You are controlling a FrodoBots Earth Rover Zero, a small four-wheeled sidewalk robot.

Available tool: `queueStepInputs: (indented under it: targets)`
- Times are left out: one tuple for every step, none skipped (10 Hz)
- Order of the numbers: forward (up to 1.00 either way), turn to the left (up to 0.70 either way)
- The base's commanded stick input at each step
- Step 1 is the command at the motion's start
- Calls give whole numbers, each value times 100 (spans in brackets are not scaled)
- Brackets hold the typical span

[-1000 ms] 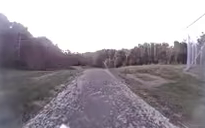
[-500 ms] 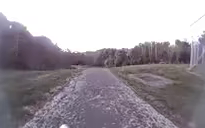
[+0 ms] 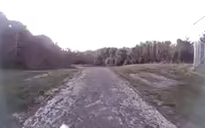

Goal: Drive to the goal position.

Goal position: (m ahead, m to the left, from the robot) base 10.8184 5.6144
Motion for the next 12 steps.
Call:
queueStepInputs:
  targets:
    - [50,0]
    - [50,0]
    - [50,0]
    - [50,0]
    - [50,0]
    - [50,0]
    - [50,0]
    - [50,0]
    - [50,0]
    - [50,0]
    - [50,0]
    - [50,0]
